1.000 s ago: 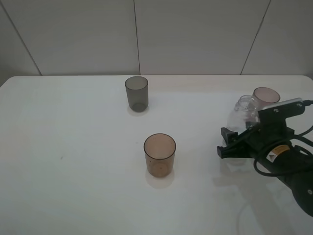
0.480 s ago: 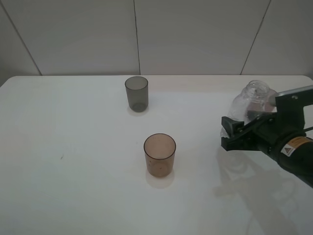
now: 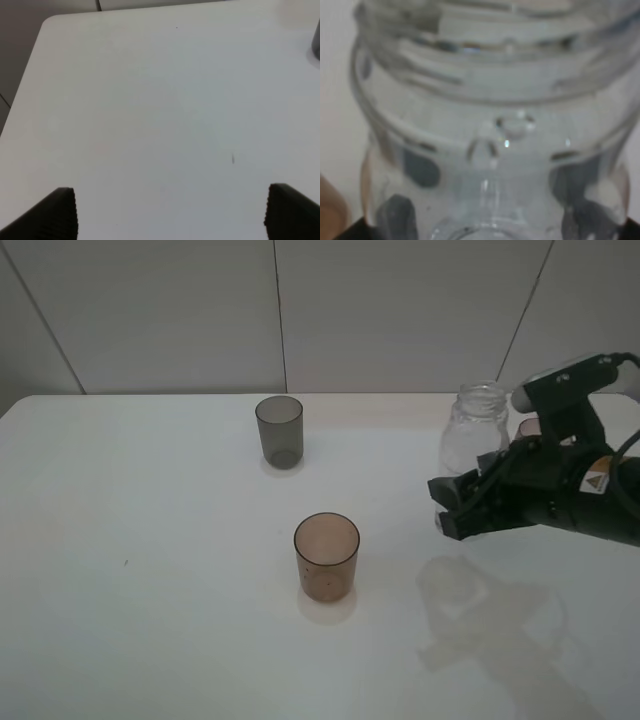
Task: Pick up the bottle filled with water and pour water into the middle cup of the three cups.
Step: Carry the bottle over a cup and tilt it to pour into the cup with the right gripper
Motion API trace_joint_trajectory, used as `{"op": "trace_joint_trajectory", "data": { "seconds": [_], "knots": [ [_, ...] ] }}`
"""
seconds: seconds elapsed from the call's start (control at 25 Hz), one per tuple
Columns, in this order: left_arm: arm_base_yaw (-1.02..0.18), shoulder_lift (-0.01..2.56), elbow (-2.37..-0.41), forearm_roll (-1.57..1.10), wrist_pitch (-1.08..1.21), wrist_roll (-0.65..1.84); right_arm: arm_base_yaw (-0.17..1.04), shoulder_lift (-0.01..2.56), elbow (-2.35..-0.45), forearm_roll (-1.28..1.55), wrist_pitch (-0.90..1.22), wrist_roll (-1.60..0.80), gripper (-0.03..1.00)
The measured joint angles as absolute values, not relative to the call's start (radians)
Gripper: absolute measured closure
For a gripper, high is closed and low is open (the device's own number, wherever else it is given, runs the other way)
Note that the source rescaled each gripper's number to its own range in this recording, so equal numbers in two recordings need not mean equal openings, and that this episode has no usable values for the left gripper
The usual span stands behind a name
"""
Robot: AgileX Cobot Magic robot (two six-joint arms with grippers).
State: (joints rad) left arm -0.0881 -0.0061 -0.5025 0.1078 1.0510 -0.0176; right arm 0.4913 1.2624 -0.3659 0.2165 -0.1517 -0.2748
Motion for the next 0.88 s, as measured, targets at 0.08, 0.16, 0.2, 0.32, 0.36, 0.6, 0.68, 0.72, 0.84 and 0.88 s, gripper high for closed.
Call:
{"op": "trace_joint_trajectory", "data": {
  "seconds": [0.08, 0.16, 0.2, 0.32, 0.36, 0.6, 0.68, 0.72, 0.84, 0.88],
  "knots": [
    [-0.088, -0.006, -0.503, 0.108, 1.051, -0.018, 0.491, 1.257, -0.394, 0.21, -0.088, -0.313, 0.97],
    [-0.088, -0.006, -0.503, 0.108, 1.051, -0.018, 0.491, 1.256, -0.408, 0.176, -0.058, -0.34, 0.97],
    [-0.088, -0.006, -0.503, 0.108, 1.051, -0.018, 0.491, 1.256, -0.411, 0.146, -0.053, -0.345, 0.97],
    [-0.088, -0.006, -0.503, 0.108, 1.051, -0.018, 0.491, 1.256, -0.415, 0.043, -0.048, -0.352, 0.97],
    [-0.088, -0.006, -0.503, 0.108, 1.051, -0.018, 0.491, 1.256, -0.415, 0.0, -0.048, -0.352, 0.97],
    [-0.088, -0.006, -0.503, 0.108, 1.051, -0.018, 0.491, 1.256, -0.415, -0.233, -0.035, -0.352, 0.97],
    [-0.088, -0.006, -0.503, 0.108, 1.051, -0.018, 0.491, 1.256, -0.415, -0.298, -0.033, -0.352, 0.97],
    [-0.088, -0.006, -0.503, 0.108, 1.051, -0.018, 0.491, 1.256, -0.415, -0.327, -0.033, -0.352, 0.97],
    [-0.088, -0.006, -0.503, 0.108, 1.051, -0.018, 0.491, 1.273, -0.425, -0.396, -0.027, -0.352, 0.97],
    [-0.088, -0.006, -0.503, 0.108, 1.051, -0.018, 0.491, 1.287, -0.434, -0.417, -0.022, -0.352, 0.97]
  ]
}}
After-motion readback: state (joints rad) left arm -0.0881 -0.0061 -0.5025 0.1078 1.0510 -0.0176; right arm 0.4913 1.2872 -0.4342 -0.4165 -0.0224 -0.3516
